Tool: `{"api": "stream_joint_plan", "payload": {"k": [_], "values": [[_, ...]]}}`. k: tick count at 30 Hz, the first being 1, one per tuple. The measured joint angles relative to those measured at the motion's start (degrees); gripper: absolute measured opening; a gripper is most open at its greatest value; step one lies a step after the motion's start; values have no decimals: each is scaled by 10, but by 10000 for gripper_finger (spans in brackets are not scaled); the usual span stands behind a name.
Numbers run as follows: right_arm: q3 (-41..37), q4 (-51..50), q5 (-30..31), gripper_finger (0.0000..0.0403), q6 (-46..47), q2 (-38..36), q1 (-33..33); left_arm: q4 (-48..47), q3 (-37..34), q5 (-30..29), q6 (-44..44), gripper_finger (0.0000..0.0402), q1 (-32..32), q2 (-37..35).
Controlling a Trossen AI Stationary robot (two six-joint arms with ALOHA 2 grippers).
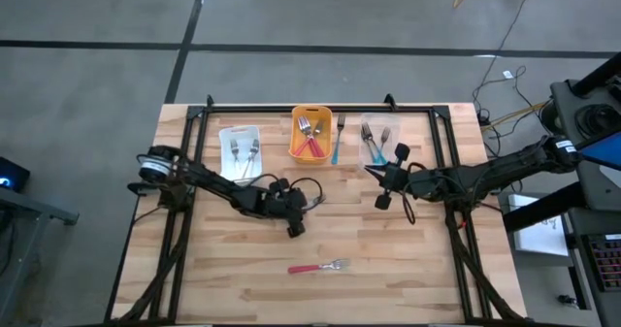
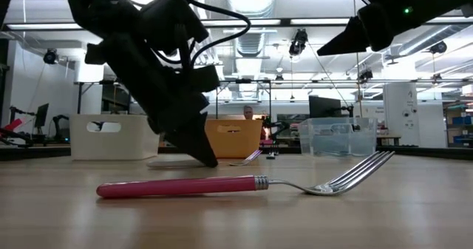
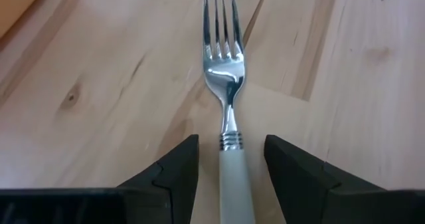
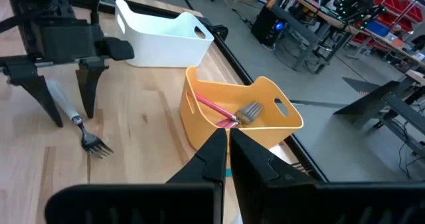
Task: Sort silverware by color (type)
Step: Put the white fork into the white bin
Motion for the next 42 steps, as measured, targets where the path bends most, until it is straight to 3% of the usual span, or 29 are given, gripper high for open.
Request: {"api": "stream_joint_plan", "payload": {"k": [13,18,24,33,42], "values": [[0,3,0,11,-7,-1,0,32,-2,-46,5,141,-8,14],[0,3,0,11,-7,-1,0,47,-8,-49,0,97,-10,14],[0,3,0,11,-10,-1,0,102,-34,-62,-17,18,-13,14],[0,3,0,11,-11,-1,0,296,-108,-89,-47,0,-30,17],[0,3,0,11,-11,-1,0,306,-100,-89,-36,2,-46,17]]}}
